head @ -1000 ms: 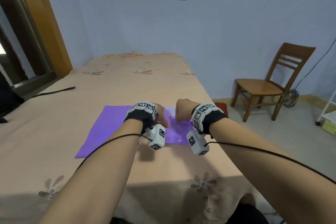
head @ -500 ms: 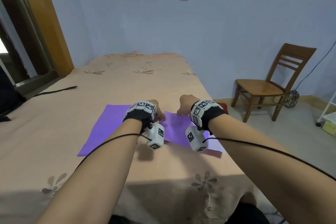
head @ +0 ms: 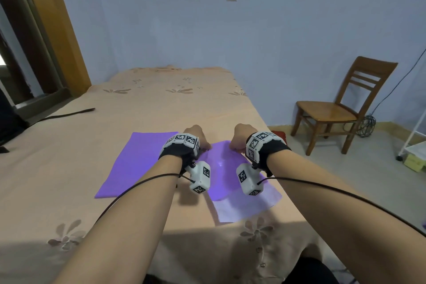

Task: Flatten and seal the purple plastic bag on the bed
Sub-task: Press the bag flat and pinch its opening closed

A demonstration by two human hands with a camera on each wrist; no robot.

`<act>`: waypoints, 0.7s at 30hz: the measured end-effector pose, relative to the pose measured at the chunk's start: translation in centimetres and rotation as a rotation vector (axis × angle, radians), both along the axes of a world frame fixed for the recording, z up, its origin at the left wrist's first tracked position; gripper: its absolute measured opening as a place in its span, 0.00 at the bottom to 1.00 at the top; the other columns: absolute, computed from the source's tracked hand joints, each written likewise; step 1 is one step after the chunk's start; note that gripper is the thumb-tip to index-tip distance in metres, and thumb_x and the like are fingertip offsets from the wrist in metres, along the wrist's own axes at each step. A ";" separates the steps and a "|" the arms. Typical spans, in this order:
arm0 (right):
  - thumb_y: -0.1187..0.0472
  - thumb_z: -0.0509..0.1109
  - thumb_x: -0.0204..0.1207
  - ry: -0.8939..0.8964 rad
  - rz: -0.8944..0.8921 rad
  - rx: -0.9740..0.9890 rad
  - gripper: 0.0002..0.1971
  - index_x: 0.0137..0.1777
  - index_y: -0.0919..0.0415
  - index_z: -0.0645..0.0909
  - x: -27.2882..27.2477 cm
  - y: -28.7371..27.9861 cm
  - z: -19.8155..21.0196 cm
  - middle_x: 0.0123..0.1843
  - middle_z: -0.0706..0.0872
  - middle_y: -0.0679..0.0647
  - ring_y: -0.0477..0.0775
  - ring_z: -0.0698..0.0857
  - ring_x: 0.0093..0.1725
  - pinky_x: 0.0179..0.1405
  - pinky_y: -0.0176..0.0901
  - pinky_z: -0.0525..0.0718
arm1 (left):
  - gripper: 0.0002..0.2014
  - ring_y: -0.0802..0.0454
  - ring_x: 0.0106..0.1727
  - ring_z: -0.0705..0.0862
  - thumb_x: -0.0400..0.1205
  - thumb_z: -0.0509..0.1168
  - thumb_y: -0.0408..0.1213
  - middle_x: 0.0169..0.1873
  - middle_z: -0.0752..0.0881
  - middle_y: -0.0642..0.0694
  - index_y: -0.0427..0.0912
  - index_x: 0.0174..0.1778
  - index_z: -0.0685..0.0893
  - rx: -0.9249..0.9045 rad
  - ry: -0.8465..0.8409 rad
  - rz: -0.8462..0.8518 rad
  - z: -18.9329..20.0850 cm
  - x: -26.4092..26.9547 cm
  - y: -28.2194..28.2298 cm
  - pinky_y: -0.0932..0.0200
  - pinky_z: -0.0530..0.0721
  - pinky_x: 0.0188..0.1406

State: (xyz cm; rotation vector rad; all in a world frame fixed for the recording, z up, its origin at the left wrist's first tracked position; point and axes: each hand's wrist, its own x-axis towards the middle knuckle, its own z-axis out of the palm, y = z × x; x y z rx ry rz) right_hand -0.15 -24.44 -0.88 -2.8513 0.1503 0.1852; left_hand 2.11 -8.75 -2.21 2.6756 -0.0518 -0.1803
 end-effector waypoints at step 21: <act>0.45 0.74 0.72 0.436 0.053 -0.338 0.16 0.42 0.59 0.84 -4.1 -2.8 2.6 0.42 0.89 0.51 0.55 0.84 0.37 0.43 0.42 0.81 | 0.24 0.47 0.44 0.81 0.73 0.75 0.55 0.46 0.85 0.47 0.44 0.58 0.82 0.396 0.214 -0.188 1.2 -6.1 2.8 0.61 0.76 0.39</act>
